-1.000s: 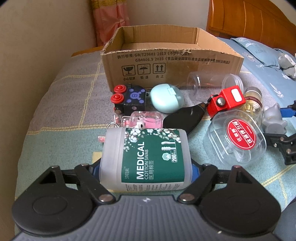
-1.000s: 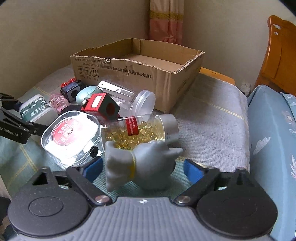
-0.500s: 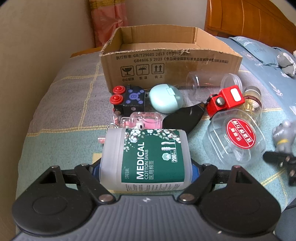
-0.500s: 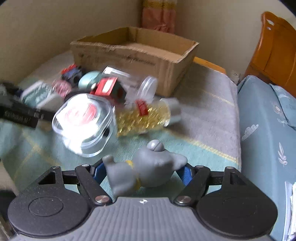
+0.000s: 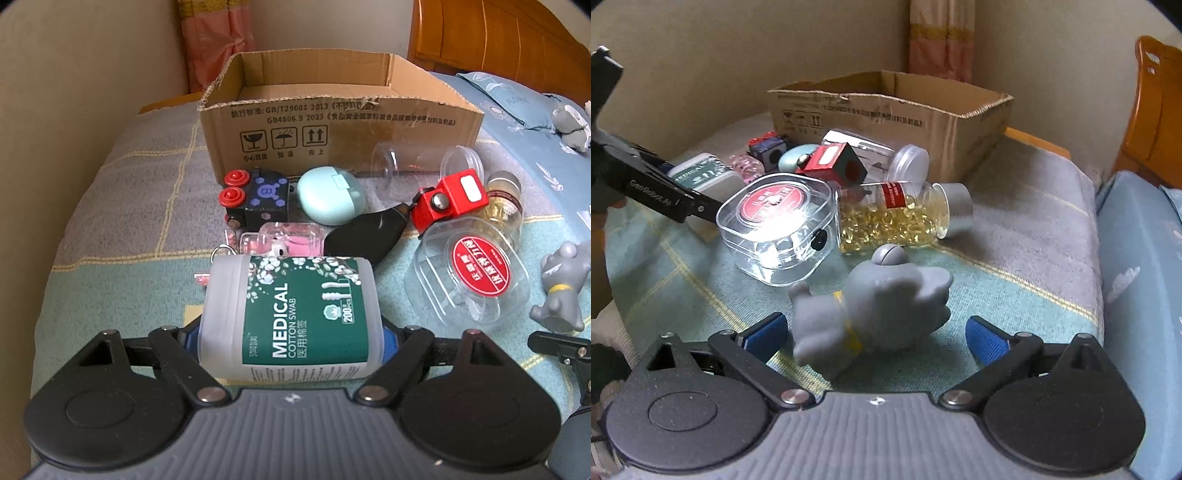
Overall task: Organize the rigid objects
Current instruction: 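Lift the MEDICAL bottle with the left gripper while the right gripper grasps the grey toy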
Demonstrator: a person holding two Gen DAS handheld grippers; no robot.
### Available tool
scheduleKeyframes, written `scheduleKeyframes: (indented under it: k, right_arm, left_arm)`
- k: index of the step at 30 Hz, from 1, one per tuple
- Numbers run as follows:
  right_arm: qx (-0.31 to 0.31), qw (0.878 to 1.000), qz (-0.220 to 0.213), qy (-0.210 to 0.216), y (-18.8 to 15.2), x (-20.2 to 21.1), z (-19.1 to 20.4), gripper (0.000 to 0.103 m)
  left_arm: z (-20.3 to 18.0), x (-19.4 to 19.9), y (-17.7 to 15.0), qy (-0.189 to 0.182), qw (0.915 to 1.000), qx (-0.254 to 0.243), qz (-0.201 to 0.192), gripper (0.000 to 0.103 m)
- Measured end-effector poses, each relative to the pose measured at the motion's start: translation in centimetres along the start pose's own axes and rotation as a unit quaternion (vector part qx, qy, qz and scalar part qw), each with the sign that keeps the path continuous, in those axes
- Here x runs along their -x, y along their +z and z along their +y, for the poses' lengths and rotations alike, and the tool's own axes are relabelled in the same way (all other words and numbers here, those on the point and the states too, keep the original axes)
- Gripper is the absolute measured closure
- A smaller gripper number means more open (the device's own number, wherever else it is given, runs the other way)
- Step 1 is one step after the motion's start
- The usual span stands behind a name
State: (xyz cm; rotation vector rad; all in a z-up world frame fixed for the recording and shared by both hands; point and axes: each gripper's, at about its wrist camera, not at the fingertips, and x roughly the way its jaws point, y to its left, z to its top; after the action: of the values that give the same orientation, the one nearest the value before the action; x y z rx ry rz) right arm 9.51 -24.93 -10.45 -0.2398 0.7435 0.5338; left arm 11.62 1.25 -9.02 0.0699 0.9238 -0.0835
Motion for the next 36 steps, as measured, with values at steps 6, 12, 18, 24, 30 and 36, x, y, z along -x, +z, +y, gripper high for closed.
scheduleKeyframes:
  k: [6,12,18,24,30,36]
  right_arm:
    - [0.011,1.000,0.001,-0.006,0.6,0.0,0.3,0.000]
    - [0.047,0.999,-0.003,-0.008,1.6,0.6,0.9,0.019]
    - [0.033,0.999,0.018,-0.020,2.2,1.0,1.2,0.021]
    - [0.019,0.999,0.032,-0.029,3.5,1.9,1.6,0.024]
    - [0.016,0.999,0.025,-0.031,5.0,3.5,1.9,0.024]
    - [0.015,0.999,0.001,-0.037,8.1,5.2,2.0,0.024]
  left_arm:
    - [-0.1,0.0,0.1,0.000,1.0000,0.001,0.001,0.020]
    - [-0.2,0.3,0.2,-0.001,1.0000,-0.004,-0.001,0.020]
    - [-0.5,0.7,0.4,-0.003,0.9996,-0.026,-0.004,0.020]
    - [-0.4,1.8,0.9,-0.014,0.9981,-0.059,-0.010,0.021]
    - [0.0,3.8,1.8,-0.027,0.9960,-0.082,-0.022,0.021]
    - [0.6,5.8,4.2,-0.041,0.9940,-0.095,-0.033,0.021]
